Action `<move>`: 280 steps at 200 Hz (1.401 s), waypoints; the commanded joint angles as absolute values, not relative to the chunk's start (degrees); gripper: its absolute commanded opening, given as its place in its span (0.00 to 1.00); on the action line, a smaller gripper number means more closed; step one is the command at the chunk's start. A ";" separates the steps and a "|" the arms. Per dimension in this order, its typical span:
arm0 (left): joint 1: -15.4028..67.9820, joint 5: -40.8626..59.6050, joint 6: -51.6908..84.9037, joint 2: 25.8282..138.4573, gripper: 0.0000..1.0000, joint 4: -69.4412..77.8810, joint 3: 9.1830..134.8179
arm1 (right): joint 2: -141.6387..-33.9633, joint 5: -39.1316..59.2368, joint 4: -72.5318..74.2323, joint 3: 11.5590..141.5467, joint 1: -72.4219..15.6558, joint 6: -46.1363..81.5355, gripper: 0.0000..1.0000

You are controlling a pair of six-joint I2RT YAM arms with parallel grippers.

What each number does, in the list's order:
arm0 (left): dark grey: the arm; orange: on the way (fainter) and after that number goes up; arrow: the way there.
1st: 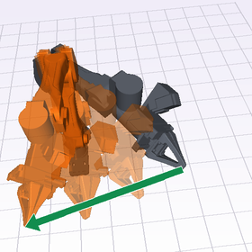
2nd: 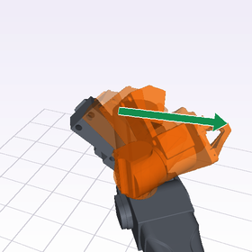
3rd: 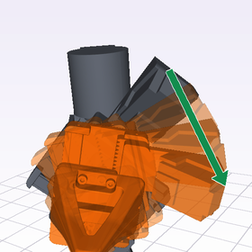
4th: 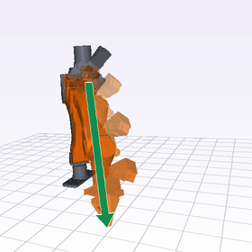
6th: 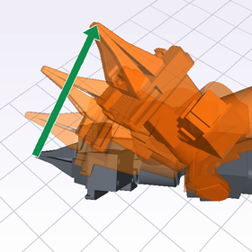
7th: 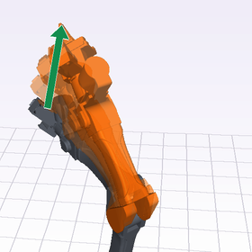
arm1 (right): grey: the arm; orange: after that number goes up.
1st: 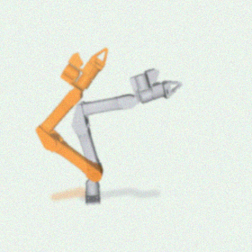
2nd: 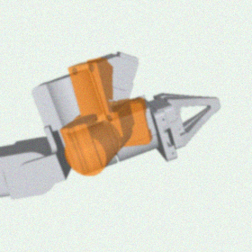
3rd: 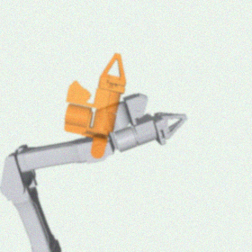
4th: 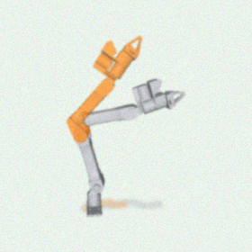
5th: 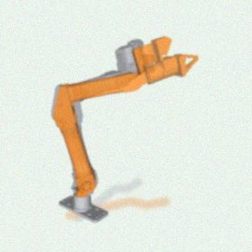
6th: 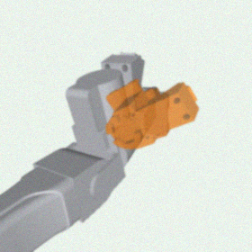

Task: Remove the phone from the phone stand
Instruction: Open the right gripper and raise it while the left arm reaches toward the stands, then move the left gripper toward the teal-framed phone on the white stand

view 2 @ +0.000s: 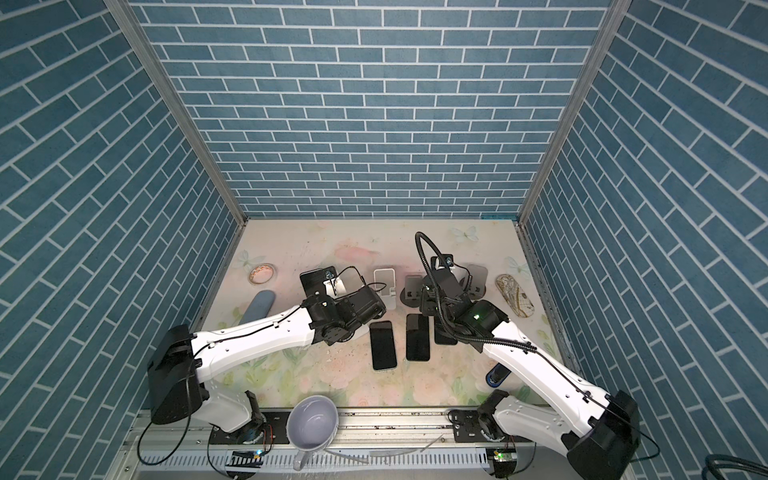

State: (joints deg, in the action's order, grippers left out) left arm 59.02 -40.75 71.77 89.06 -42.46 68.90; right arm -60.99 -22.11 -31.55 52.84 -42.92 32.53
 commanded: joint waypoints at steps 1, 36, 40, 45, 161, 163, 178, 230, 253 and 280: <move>58.20 -39.24 72.77 91.36 1.00 -42.50 70.14 | -59.86 -21.61 -31.14 50.28 -41.99 31.03 0.65; 56.46 -37.31 73.08 93.14 1.00 -40.74 69.61 | -59.44 -19.92 -30.37 48.92 -40.66 30.68 0.65; 56.30 -37.15 73.12 93.32 1.00 -40.65 69.60 | -59.42 -19.69 -30.35 48.75 -40.47 30.61 0.65; 56.00 -36.97 73.12 93.64 1.00 -40.50 69.54 | -59.41 -19.55 -30.14 48.52 -40.28 30.59 0.65; 54.31 -37.55 75.59 98.70 0.93 -38.22 69.90 | -60.03 -15.32 -27.06 45.39 -37.71 29.96 0.65; 54.25 -37.49 75.59 98.79 0.93 -38.16 69.88 | -60.03 -15.23 -26.96 45.36 -37.75 29.97 0.65; 53.92 -37.27 75.67 99.33 0.91 -37.43 69.45 | -60.11 -15.03 -26.52 44.93 -37.52 29.80 0.65; 53.61 -37.87 75.76 100.35 0.83 -36.39 68.55 | -60.64 -14.40 -25.93 44.25 -37.42 29.18 0.65; 53.61 -38.00 75.94 100.59 0.80 -36.47 68.38 | -61.16 -13.98 -25.76 43.96 -37.44 29.07 0.65; 53.61 -38.14 75.93 100.77 0.77 -36.97 68.20 | -61.78 -13.36 -25.21 43.88 -37.44 29.00 0.65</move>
State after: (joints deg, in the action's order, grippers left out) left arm 53.84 -36.86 75.64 99.79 -36.29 68.99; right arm -61.01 -14.26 -26.28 45.12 -37.74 30.57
